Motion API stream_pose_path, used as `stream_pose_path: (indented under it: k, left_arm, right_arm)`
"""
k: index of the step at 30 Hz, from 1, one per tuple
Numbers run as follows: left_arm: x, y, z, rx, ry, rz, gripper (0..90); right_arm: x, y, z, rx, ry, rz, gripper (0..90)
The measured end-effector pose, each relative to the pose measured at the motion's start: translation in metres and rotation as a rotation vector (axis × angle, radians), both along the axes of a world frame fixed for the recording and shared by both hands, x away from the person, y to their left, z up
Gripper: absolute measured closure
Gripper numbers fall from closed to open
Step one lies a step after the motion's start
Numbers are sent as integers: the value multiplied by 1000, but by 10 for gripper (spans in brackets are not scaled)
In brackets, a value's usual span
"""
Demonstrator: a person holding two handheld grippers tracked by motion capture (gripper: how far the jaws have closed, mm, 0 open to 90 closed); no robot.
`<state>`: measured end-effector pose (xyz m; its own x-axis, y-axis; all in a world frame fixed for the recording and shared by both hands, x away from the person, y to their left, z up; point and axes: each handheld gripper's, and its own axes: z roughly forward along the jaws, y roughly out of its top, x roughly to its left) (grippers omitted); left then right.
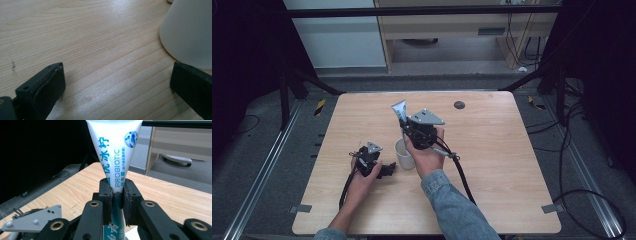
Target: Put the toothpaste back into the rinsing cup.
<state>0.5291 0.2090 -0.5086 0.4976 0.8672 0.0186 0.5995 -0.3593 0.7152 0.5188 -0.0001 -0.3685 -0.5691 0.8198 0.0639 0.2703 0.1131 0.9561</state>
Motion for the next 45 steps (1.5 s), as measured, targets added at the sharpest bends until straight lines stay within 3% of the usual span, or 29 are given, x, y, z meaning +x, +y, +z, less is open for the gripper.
stream_pose_path:
  k: [25, 45]
  left_arm:
    - [0, 0, 0, 1, 1, -1, 0]
    - [0, 0, 0, -1, 0, 1, 0]
  right_arm:
    - [4, 10, -36, -3, 55, -13, 789]
    - [5, 13, -50, -1, 90, -17, 788]
